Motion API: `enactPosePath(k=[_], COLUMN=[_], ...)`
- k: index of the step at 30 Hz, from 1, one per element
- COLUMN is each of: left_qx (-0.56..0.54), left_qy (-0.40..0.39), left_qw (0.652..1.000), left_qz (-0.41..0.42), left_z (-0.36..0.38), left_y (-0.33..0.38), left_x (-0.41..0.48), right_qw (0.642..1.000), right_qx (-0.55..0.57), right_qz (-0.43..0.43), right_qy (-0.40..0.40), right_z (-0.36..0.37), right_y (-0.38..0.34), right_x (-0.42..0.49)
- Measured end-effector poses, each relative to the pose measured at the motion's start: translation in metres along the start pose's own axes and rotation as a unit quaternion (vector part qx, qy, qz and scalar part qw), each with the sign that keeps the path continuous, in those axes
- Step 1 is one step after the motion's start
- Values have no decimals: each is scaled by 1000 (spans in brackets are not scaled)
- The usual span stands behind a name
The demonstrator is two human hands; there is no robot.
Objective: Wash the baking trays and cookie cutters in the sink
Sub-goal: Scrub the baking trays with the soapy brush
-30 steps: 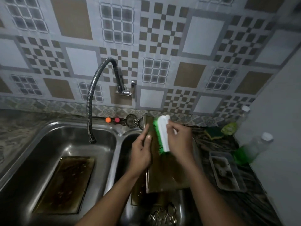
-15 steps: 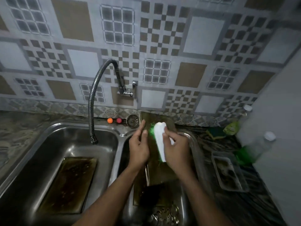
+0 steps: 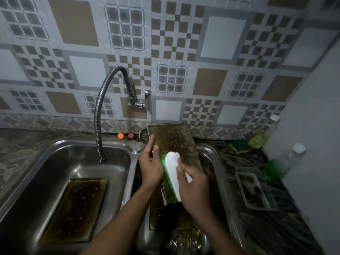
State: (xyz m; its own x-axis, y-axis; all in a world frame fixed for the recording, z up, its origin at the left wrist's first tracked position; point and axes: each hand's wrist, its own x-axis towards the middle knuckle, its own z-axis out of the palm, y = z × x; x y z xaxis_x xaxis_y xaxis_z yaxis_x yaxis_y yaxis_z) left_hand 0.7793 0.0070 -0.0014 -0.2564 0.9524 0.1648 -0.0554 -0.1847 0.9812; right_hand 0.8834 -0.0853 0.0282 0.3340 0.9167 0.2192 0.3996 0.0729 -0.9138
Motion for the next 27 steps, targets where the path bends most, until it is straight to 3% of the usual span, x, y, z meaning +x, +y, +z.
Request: enactPosePath(k=[2,6,10,13,20,27], left_qx=[8,-10,7,19,17,-2], left_qy=[15,39,0,-32,-120,-133], left_qw=[1000,999,1000,999,993,991], left_qz=[5,-1,-6,-10,-10,-25], left_z=[-3,-13,-16,-12,1,-7], left_y=[1,0,-6,-5,7,13], left_x=[1,5,4,-4,-21,-19], right_qw=[999,1000,994,997,992,996], right_qx=[7,-22,-56,-51,-89,-83], right_qz=[-17,19,78,33,-49,32], right_qy=[-26,5,44,57,-76,3], right_z=[1,-30,-60,-61,-7,-31], right_y=[0,35,50,25,-16,0], right_x=[-16,-13,16,44,73,109])
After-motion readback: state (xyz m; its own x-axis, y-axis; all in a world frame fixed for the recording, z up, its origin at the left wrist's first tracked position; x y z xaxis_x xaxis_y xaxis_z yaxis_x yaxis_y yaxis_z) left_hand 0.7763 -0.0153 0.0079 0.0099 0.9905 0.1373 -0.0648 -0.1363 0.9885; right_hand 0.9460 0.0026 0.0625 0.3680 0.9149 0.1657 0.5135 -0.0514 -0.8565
